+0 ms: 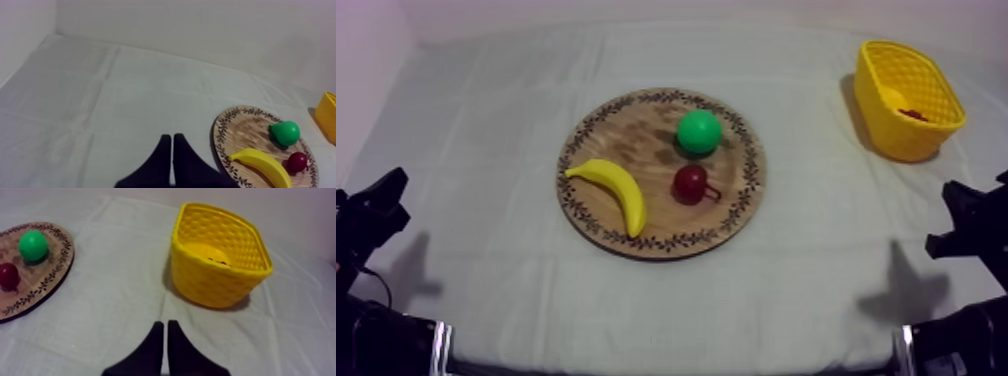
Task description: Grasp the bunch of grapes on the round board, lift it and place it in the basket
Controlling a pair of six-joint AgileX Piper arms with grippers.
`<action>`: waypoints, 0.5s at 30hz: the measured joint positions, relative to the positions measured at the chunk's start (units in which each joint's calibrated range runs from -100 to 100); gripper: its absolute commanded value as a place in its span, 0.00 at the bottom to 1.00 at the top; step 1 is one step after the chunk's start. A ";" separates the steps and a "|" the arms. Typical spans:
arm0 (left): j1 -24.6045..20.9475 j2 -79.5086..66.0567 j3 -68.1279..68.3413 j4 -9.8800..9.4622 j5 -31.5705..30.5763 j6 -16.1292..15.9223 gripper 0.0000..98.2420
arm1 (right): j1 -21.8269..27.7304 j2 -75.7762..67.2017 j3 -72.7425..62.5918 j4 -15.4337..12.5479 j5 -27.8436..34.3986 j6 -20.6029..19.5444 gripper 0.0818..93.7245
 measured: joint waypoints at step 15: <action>0.00 0.00 0.00 0.00 0.00 0.00 0.00 | 0.00 -0.37 0.00 -0.23 0.38 1.57 0.00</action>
